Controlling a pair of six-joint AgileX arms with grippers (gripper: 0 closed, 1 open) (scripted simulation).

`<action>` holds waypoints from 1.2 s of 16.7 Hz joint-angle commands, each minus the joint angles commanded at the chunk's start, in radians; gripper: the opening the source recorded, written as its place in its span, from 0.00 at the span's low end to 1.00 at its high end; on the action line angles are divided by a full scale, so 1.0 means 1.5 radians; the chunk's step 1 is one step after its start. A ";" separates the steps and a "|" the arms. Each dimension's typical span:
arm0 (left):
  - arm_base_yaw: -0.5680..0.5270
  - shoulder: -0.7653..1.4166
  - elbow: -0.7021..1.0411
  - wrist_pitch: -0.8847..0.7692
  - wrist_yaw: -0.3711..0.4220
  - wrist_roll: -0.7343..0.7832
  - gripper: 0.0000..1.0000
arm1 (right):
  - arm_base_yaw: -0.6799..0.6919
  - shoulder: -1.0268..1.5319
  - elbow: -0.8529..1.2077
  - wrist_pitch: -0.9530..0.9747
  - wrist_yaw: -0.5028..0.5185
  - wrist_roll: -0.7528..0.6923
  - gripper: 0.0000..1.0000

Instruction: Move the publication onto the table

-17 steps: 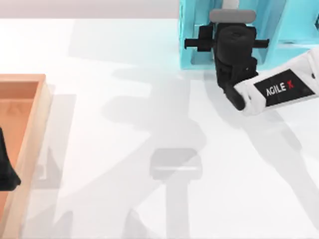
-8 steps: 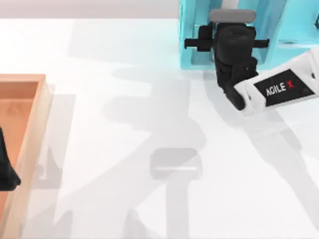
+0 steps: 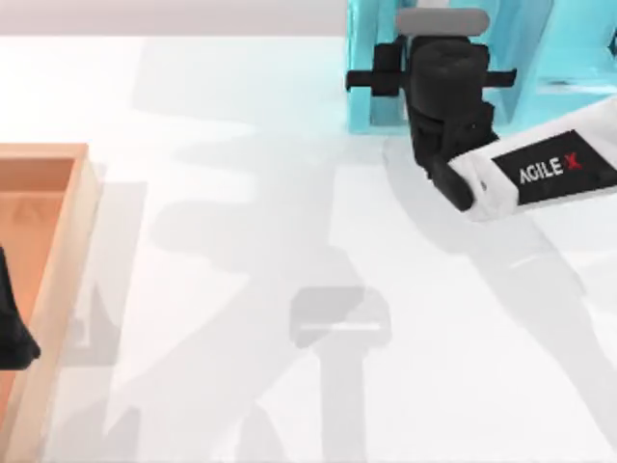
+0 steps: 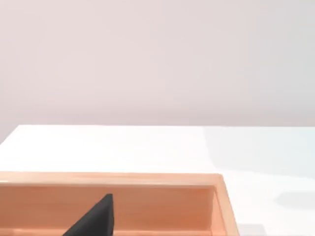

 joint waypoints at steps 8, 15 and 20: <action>0.000 0.000 0.000 0.000 0.000 0.000 1.00 | 0.100 -0.401 -0.198 -0.189 0.096 0.017 0.00; 0.000 0.000 0.000 0.000 0.000 0.000 1.00 | 0.152 -0.581 -0.301 -0.288 0.158 0.023 0.00; 0.000 0.000 0.000 0.000 0.000 0.000 1.00 | 0.150 -0.576 -0.300 -0.287 0.158 0.022 0.00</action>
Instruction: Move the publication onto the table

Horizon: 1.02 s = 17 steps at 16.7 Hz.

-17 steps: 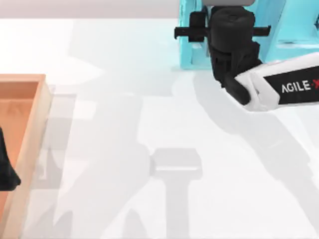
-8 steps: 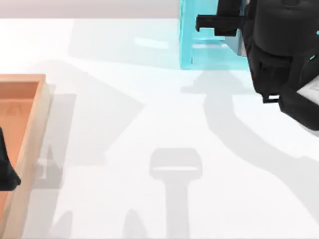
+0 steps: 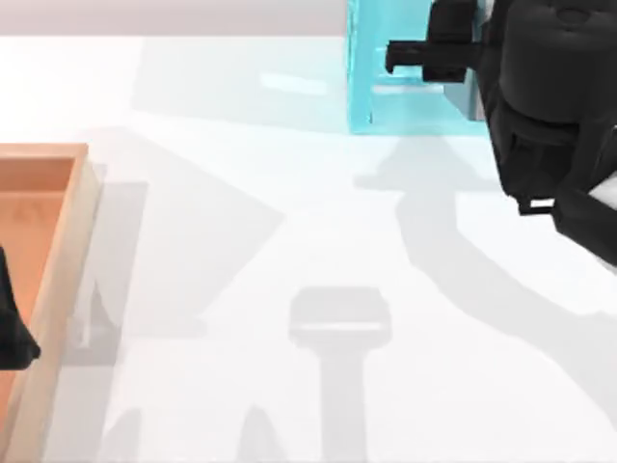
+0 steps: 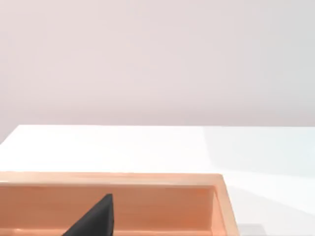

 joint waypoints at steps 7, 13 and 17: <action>0.000 0.000 0.000 0.000 0.000 0.000 1.00 | 0.178 0.105 -0.008 -0.061 0.127 -0.203 0.00; 0.000 0.000 0.000 0.000 0.000 0.000 1.00 | 0.411 0.206 -0.027 -0.139 0.268 -0.489 0.00; 0.000 0.000 0.000 0.000 0.000 0.000 1.00 | 0.493 0.231 -0.037 -0.167 0.315 -0.576 0.00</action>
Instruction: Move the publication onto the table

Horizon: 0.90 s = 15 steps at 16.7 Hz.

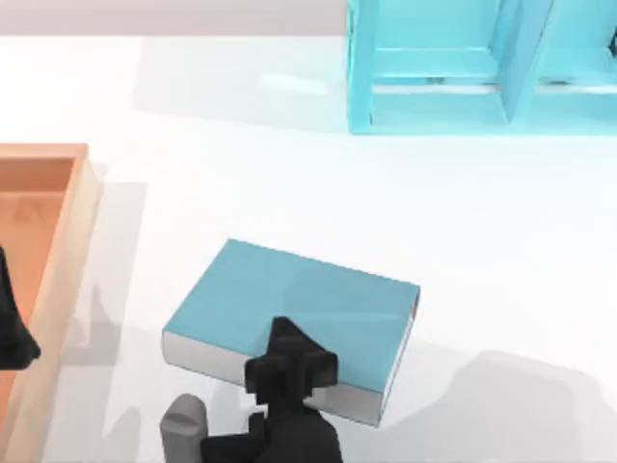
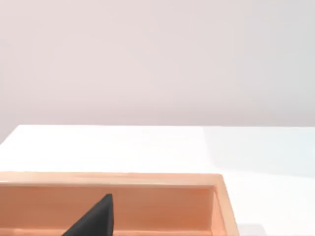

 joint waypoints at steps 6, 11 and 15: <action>0.000 0.000 0.000 0.000 0.000 0.000 1.00 | 0.003 0.000 -0.002 0.000 0.000 0.002 0.00; 0.000 0.000 0.000 0.000 0.000 0.000 1.00 | 0.013 -0.002 0.003 -0.025 0.009 0.015 0.00; 0.000 0.000 0.000 0.000 0.000 0.000 1.00 | 0.012 0.007 -0.002 -0.012 0.006 0.019 0.00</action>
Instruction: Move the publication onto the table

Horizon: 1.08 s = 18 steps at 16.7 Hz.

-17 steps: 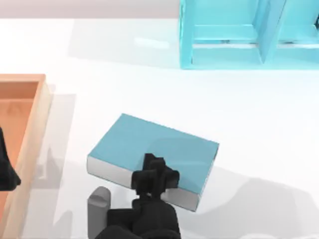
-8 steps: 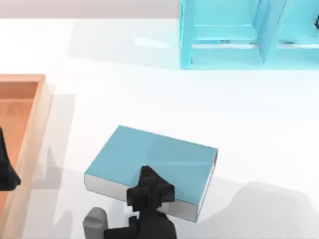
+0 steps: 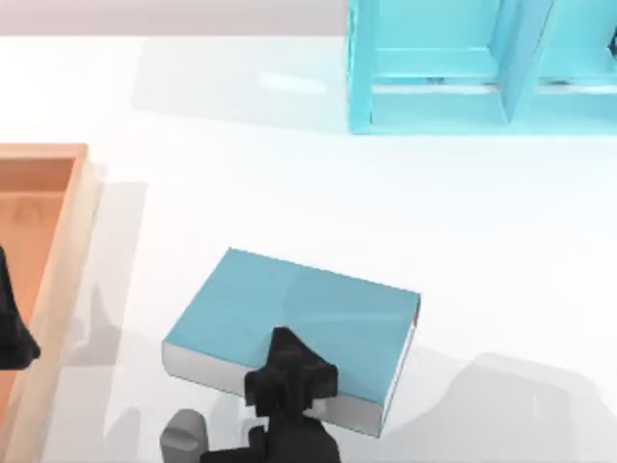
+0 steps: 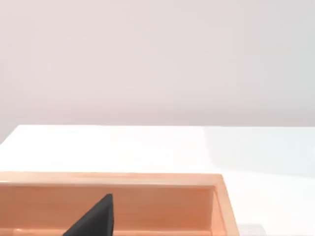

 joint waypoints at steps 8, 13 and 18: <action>0.000 0.000 0.000 0.000 0.000 0.000 1.00 | -0.002 0.052 -0.023 0.070 0.002 0.001 0.00; 0.000 0.000 0.000 0.000 0.000 0.000 1.00 | -0.002 0.052 -0.023 0.070 0.002 0.001 0.15; 0.000 0.000 0.000 0.000 0.000 0.000 1.00 | -0.002 0.052 -0.023 0.070 0.002 0.001 0.53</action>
